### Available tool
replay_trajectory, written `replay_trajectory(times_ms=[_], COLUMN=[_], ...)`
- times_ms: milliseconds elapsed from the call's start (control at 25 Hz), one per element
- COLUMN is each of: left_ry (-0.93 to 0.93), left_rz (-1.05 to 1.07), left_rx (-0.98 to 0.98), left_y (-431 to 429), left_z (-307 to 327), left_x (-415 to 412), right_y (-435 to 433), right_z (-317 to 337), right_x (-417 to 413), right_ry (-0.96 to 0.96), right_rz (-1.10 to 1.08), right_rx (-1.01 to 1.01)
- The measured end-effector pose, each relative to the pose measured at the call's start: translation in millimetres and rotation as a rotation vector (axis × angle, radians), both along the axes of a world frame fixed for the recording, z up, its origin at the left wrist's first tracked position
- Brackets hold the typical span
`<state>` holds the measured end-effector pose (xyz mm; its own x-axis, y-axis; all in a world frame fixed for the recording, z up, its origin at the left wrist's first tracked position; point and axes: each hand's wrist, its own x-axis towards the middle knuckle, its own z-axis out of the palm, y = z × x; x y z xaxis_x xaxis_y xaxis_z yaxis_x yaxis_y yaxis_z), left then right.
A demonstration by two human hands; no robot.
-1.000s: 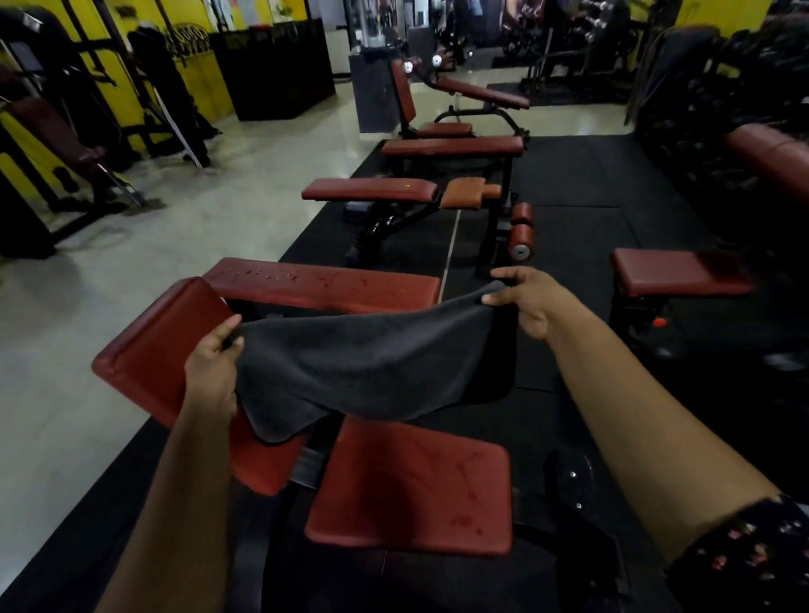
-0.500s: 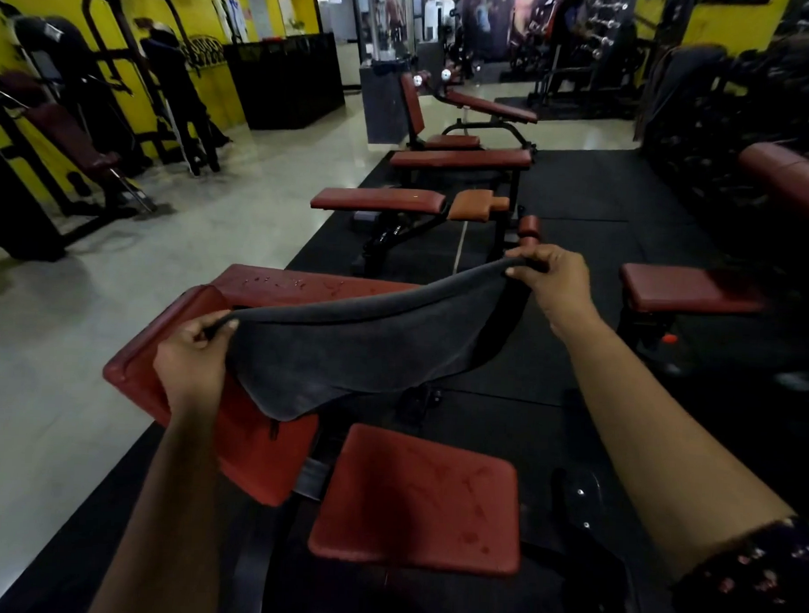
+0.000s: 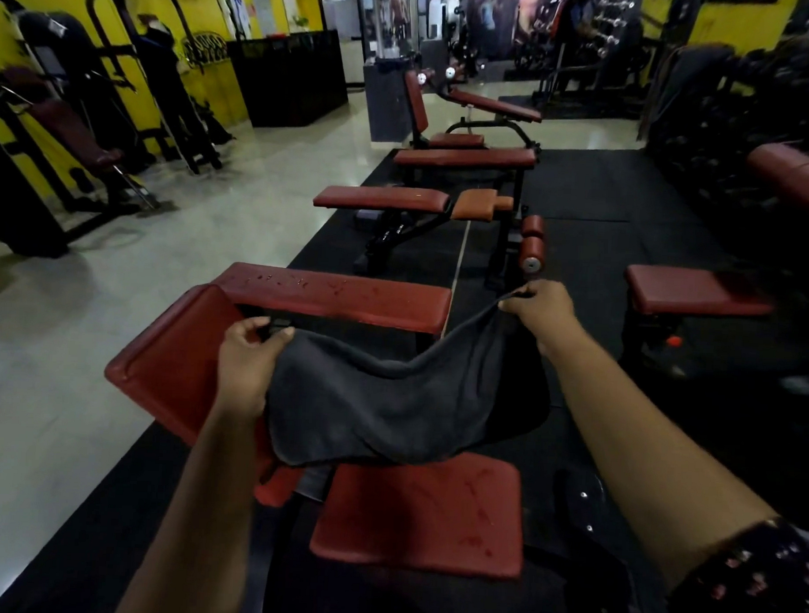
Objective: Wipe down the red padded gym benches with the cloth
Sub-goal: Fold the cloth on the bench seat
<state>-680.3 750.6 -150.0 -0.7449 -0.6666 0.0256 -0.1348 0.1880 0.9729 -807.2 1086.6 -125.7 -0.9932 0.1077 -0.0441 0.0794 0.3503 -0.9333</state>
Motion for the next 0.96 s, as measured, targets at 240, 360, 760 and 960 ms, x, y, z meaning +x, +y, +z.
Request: replay_trajectory(times_ms=[240,360,760,960], left_ry=[0.173,0.213,0.276,0.307], left_rz=[-0.157,-0.177,-0.417,-0.571], left_rx=[0.045,0.044,-0.033,-0.025], left_y=[116,115,124,122], left_z=[17,19,39,47], left_x=[-20,-25,-7,-3], right_y=[-85,-91,-67,-37], right_z=[3,10,17,19], right_x=[64,74,73,57], right_ry=[0.252,0.142,0.323,0.499], right_rz=[0.194,0.319,0.524,0.696], right_rx=[-0.035,-0.280,-0.287,0.017])
